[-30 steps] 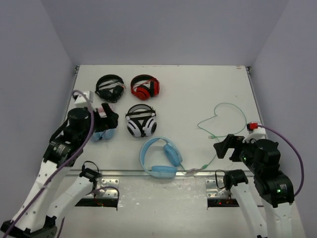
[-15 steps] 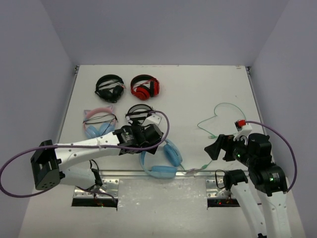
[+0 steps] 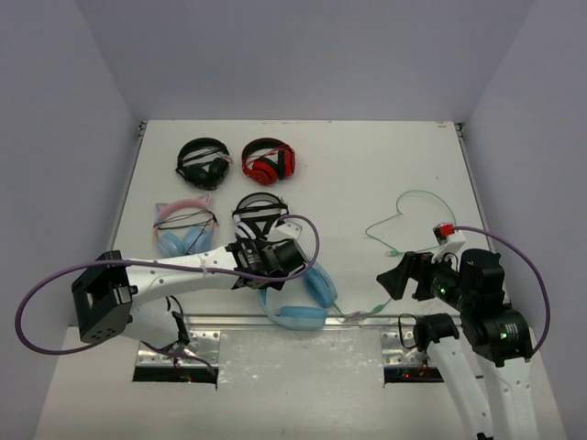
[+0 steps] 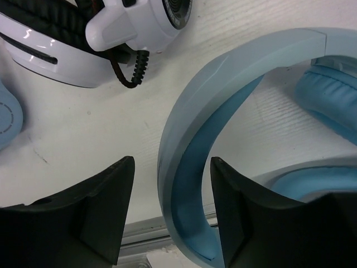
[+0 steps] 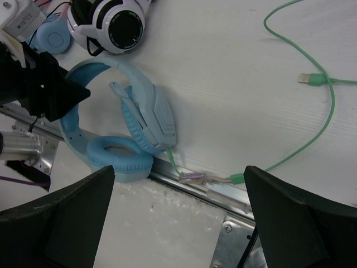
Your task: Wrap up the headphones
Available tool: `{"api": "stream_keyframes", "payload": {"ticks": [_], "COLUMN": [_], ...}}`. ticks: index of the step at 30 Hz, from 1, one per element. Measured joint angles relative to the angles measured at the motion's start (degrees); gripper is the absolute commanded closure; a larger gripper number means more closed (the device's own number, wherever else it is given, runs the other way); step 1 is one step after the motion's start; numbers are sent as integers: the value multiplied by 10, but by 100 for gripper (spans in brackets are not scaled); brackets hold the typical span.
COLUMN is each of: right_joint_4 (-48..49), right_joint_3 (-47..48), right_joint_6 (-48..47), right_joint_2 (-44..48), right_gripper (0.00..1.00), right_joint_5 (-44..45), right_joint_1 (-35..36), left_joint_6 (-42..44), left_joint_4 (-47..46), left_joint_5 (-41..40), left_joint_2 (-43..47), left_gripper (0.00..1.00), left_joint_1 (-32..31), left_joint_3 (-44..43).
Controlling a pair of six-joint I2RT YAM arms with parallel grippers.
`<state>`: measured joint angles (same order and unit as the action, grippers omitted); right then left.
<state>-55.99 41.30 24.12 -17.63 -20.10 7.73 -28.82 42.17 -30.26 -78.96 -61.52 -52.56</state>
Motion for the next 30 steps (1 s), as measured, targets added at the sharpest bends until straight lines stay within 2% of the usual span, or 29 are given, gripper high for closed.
{"api": "stream_keyframes", "payload": {"ticks": [3,7,9,10,11,12,17,20,25,30], "right_joint_4": [0,0,0,0,0,0,7,47,216,433], "right_joint_3": [-2,-2,-2,-2,-2,-2,-6,-36,-164,-267], "right_joint_6": [0,0,-1,-1,-1,-2,0,11,65,132], "right_joint_2": [1,4,4,5,5,5,8,23,92,79], "right_gripper": [1,1,1,1,1,1,1,1,1,1], "right_joint_5": [-1,-2,-3,-3,-4,-5,-19,-64,-165,-230], "right_joint_1": [0,0,0,0,0,0,0,0,0,0], "left_joint_6": [-7,-20,-24,-24,-27,-29,-38,-54,-75,-88], "left_joint_4": [0,0,1,4,6,7,29,66,161,243], "left_joint_5": [5,10,10,8,7,5,-5,-23,-62,-109], "left_joint_2": [-9,-23,-29,-31,-32,-32,-31,-10,103,154], "left_gripper": [49,61,77,81,93,99,100,100,100,100], "left_joint_1": [-7,-11,-11,-11,-11,-11,-12,-15,-18,-19], "left_joint_3": [4,5,5,5,5,5,4,-3,-70,-252]}}
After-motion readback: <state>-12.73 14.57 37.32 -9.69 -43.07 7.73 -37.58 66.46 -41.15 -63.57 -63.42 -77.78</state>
